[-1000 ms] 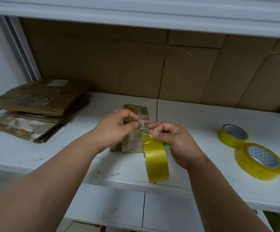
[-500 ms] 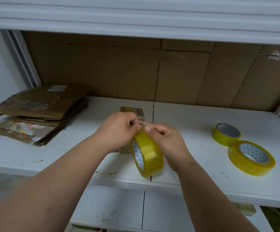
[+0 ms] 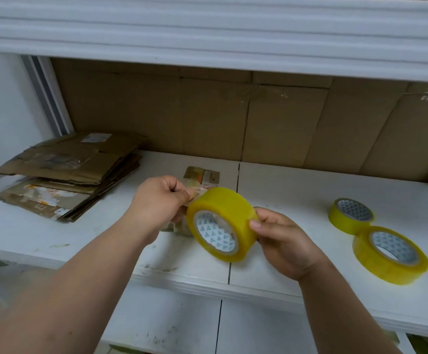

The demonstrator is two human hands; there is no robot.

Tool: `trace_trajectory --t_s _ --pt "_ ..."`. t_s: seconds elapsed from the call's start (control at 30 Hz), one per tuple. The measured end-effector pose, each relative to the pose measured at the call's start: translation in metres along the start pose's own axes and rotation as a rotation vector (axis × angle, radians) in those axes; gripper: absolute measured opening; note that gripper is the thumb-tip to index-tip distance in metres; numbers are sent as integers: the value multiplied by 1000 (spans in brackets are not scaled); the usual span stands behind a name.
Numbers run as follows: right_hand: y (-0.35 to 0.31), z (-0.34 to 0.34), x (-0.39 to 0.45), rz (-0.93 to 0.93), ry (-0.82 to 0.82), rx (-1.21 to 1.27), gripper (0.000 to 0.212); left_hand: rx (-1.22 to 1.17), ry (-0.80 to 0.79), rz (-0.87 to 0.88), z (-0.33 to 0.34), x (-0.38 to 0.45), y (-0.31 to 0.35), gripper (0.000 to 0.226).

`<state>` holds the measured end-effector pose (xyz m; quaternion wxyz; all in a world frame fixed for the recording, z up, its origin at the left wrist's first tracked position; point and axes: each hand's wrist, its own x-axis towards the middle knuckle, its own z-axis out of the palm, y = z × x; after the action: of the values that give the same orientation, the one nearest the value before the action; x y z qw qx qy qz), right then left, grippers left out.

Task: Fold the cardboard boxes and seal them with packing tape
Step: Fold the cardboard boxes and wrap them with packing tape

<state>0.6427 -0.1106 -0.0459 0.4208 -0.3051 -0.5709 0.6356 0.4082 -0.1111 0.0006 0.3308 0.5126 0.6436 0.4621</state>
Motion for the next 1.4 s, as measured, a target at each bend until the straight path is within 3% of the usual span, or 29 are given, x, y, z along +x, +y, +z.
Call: trace_trajectory --t_s 0.13,0.3,0.5,0.8,0.97,1.4 --pt "-10 -12 0 18 9 -95 25 -189 42 -74 -10 1 7 17" --pt "-24 -23 1 24 6 -209 29 -208 54 -93 -21 6 10 12" --pt "-47 -40 17 41 -67 -244 46 -250 112 -98 -24 18 7 13" --pt "-55 -53 45 125 69 -425 44 -330 196 -214 -37 36 -15 9" --pt "-46 -55 60 213 105 -562 12 -343 212 -317 -28 41 -32 3" --pt "-39 -49 79 312 122 -753 9 -380 219 -404 -22 52 -52 5"
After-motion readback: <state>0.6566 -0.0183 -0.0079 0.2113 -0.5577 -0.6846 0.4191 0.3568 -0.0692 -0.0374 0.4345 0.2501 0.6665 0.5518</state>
